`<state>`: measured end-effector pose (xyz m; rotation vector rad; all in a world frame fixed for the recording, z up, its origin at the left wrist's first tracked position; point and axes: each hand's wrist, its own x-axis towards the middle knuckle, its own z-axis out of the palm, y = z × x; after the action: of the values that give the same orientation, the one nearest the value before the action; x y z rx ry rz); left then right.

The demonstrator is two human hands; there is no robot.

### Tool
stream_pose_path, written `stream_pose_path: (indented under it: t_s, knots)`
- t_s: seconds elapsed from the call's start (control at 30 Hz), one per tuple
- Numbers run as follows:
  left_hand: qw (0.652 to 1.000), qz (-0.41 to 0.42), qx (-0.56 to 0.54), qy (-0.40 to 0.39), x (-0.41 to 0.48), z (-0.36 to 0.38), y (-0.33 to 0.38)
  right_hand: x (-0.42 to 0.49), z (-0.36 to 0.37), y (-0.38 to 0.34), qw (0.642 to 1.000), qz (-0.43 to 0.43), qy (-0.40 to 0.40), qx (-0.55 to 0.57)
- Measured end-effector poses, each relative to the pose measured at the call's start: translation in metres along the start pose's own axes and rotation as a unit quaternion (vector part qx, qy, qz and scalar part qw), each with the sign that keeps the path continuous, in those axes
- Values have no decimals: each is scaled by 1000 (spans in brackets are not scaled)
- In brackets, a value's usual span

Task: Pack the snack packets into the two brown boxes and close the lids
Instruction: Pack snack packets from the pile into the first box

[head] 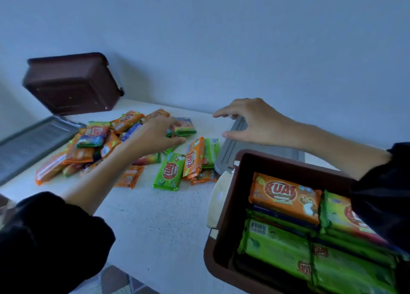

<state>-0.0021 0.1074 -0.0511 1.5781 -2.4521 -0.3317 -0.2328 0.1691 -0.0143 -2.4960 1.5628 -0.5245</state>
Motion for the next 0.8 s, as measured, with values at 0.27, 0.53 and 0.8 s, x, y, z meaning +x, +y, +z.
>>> stream_pose_path:
  t_s: [0.27,0.53,0.8]
  knots:
    - [983,-123,47,-127,-8,64,-40,91,80,0,989,7,-149,-4]
    - [988,-101,36,-111,-16,90,-47,104,115,10,958,22,-283,-41]
    - [979,-136,60,-138,-41,73,-61,99,98,-3,955,-33,-218,-197]
